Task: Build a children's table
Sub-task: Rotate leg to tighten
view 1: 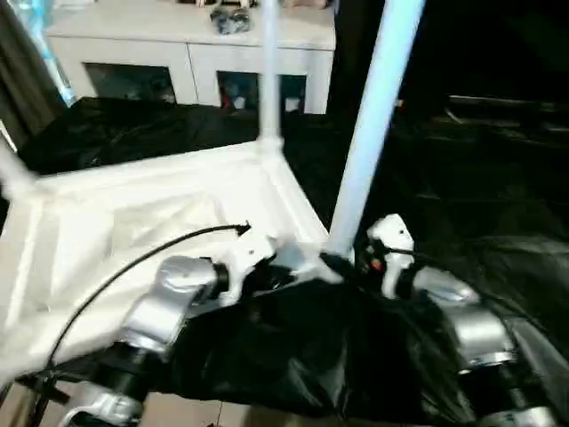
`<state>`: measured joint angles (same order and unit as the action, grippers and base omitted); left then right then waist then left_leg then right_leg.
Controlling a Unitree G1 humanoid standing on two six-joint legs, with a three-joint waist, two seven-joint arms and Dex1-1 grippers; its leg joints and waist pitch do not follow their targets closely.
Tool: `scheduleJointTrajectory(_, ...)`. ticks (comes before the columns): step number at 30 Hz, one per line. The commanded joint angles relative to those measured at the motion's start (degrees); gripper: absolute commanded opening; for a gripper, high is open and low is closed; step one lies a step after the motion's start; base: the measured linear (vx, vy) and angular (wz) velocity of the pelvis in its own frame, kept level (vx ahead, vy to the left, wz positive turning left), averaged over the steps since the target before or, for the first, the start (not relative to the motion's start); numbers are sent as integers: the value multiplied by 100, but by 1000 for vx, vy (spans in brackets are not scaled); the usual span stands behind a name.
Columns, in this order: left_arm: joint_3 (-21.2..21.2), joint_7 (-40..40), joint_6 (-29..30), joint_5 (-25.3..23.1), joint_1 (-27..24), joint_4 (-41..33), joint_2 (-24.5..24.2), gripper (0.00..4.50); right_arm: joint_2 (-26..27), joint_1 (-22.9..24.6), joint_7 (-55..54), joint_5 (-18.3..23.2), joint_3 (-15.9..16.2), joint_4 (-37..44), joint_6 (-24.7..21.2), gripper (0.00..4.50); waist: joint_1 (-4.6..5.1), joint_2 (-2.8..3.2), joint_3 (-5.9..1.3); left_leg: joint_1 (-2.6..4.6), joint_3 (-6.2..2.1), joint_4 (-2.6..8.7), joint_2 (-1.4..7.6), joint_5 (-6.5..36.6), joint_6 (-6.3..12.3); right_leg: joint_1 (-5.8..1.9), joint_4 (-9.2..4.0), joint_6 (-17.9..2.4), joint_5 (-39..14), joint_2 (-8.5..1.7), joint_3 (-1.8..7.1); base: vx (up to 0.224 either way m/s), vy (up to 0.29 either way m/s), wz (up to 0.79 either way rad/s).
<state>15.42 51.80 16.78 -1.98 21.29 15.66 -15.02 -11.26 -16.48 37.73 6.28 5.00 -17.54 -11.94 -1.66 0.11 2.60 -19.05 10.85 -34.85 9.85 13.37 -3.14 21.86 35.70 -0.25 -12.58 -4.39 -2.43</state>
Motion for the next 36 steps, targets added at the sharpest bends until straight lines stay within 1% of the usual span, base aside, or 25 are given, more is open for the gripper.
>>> scheduleJointTrajectory(1, 320, -317, -11, 119, 93, 79, 506, 0, 478, 69, -86, -121, 629, 47, -314, 261, -2, -73, -199, -49, -212, 538, 316, 1436, 14, -121, -648, -726, -2794, -427, 281, 0, 0, 0)
scheduleJointTrajectory(2, 408, -474, -3, 26, 108, 74, 669, 0, 744, 23, -383, -177, 677, 82, -295, 261, -1, -72, -205, -49, -196, 538, 314, 1352, 30, -100, -639, -740, -2578, -410, 290, 0, 0, 0)
scheduleJointTrajectory(4, 428, -525, 28, 6, 105, 57, 734, 0, 810, 7, -497, -244, 711, 106, -232, 261, -8, -62, -215, -50, -199, 542, 313, 1310, 33, -114, -635, -753, -2513, -420, 284, 0, 0, 0)
scheduleJointTrajectory(5, 505, -489, -7, -66, 97, 32, 721, 0, 845, -12, -551, -280, 716, 140, -150, 296, -16, -58, -227, -48, -190, 544, 316, 1222, 68, -120, -629, -784, -2315, -415, 283, 0, 0, 0)
scheduleJointTrajectory(6, 538, -453, -31, -101, 91, 18, 691, 0, 834, -12, -533, -264, 699, 160, -122, 296, -17, -58, -234, -54, -182, 546, 319, 1139, 109, -125, -610, -841, -2088, -408, 286, 0, 0, 0)
scheduleJointTrajectory(8, 548, -379, -73, -142, 85, 20, 600, 0, 778, -8, -384, -61, 561, 235, -216, 333, -24, -44, -243, -64, -171, 543, 325, 1062, 168, -134, -586, -956, -1788, -404, 287, 0, 0, 0)
scheduleJointTrajectory(9, 555, -244, -128, -160, 79, 9, 475, 0, 621, -6, -89, 111, 495, 334, -314, 333, -25, -42, -247, -68, -166, 539, 324, 1032, 176, -139, -578, -985, -1702, -405, 288, 0, 0, 0)
scheduleJointTrajectory(10, 557, -229, -134, -161, 79, 8, 462, 0, 604, -6, -60, 121, 494, 342, -318, 339, -28, -44, -248, -74, -169, 540, 322, 1011, 199, -151, -571, -1004, -1622, -403, 289, 0, 0, 0)
scheduleJointTrajectory(11, 570, -112, -186, -166, 73, -6, 360, 0, 441, -6, 206, 194, 515, 418, -362, 366, -36, -36, -255, -70, -161, 529, 327, 970, 239, -154, -557, -1062, -1465, -404, 288, 0, 0, 0)
scheduleJointTrajectory(12, 572, -81, -203, -168, 71, -9, 330, 0, 386, -5, 293, 209, 532, 445, -376, 366, -39, -42, -253, -74, -154, 520, 324, 948, 278, -163, -554, -1097, -1393, -404, 287, 0, 0, 0)
scheduleJointTrajectory(13, 548, 57, -320, -152, 65, 2, 213, 0, 162, -3, 654, 224, 597, 533, -338, 376, -53, -36, -266, -67, -145, 502, 321, 875, 323, -166, -545, -1139, -1265, -403, 287, 0, 0, 0)
scheduleJointTrajectory(16, 448, 467, -532, -25, 40, 5, -64, 0, -317, -66, 1384, 259, 663, 563, -185, 376, -62, -41, -306, -106, -143, 462, 319, 481, 487, -218, -463, -1267, -678, -410, 276, 0, 0, 0)
scheduleJointTrajectory(18, 387, 822, -562, 103, 29, -35, -269, 0, -629, -183, 1767, 150, 720, 366, 131, 376, -67, -34, -327, -114, -133, 432, 321, 223, 609, -220, -401, -1428, -192, -406, 262, 0, 0, 0)
scheduleJointTrajectory(19, 375, 983, -571, 148, 22, -59, -375, 0, -777, -237, 1963, 85, 763, 270, 298, 376, -63, -37, -360, -112, -125, 397, 320, -11, 752, -218, -337, -1604, 259, -398, 245, 0, 0, 0)
scheduleJointTrajectory(20, 361, 1238, -584, 231, 16, -82, -527, 0, -1008, -318, 2392, 85, 825, 170, 400, 376, -83, -42, -370, -125, -127, 373, 314, -153, 864, -227, -310, -1670, 484, -396, 237, 0, 0, 0)
scheduleJointTrajectory(21, 358, 1272, -581, 244, 19, -80, -544, 0, -1041, -331, 2467, 93, 834, 160, 409, 376, -63, -45, -365, -135, -109, 365, 315, -183, 942, -217, -304, -1717, 568, -396, 247, 0, 0, 0)
scheduleJointTrajectory(23, 352, 1364, -608, 270, 29, -60, -605, 0, -1134, -366, 2674, 120, 856, 134, 421, 376, -94, -41, -359, -129, -108, 348, 335, -264, 1086, -204, -279, -1812, 718, -402, 245, 0, 0, 0)
scheduleJointTrajectory(24, 334, 1621, -631, 373, 52, -33, -731, 0, -1288, -442, 3061, 180, 898, 93, 468, 376, -105, -54, -354, -127, -106, 350, 338, -224, 1093, -201, -286, -1824, 647, -403, 238, 0, 0, 0)
scheduleJointTrajectory(26, 322, 1729, -661, 416, 77, -5, -785, 0, -1345, -489, 3239, 214, 917, 70, 458, 376, -130, -56, -343, -123, -102, 357, 353, -109, 1065, -203, -289, -1829, 430, -394, 228, 0, 0, 0)
scheduleJointTrajectory(29, 318, 1967, -680, 534, 165, 73, -884, 0, -1436, -619, 3602, 256, 1007, -76, 542, 376, -165, -36, -334, -100, -93, 361, 369, 49, 928, -178, -299, -1842, 157, -396, 232, 0, 0, 0)
scheduleJointTrajectory(30, 321, 2015, -685, 549, 195, 98, -905, 0, -1458, -656, 3681, 241, 1048, -133, 592, 376, -171, -46, -320, -101, -89, 368, 371, 138, 859, -173, -314, -1839, 55, -402, 241, 0, 0, 0)
scheduleJointTrajectory(31, 327, 2072, -681, 563, 226, 123, -925, 0, -1481, -692, 3759, 220, 1092, -188, 633, 350, -180, -61, -316, -95, -90, 373, 368, 240, 784, -176, -322, -1828, -65, -412, 246, 0, 0, 0)
scheduleJointTrajectory(33, 324, 2169, -689, 564, 291, 188, -938, 0, -1514, -760, 3906, 155, 1176, -301, 737, 337, -189, -63, -309, -86, -86, 382, 367, 340, 686, -175, -334, -1800, -203, -416, 257, 0, 0, 0)
scheduleJointTrajectory(34, 320, 2192, -695, 566, 318, 219, -939, 0, -1517, -779, 3946, 133, 1197, -332, 762, 337, -192, -57, -312, -83, -87, 382, 368, 352, 660, -175, -333, -1805, -217, -418, 256, 0, 0, 0)
scheduleJointTrajectory(36, 305, 2235, -731, 572, 431, 348, -940, 0, -1478, -832, 4002, 92, 1227, -406, 795, 308, -195, -69, -317, -89, -84, 377, 360, 274, 636, -179, -314, -1806, -63, -403, 258, 0, 0, 0)
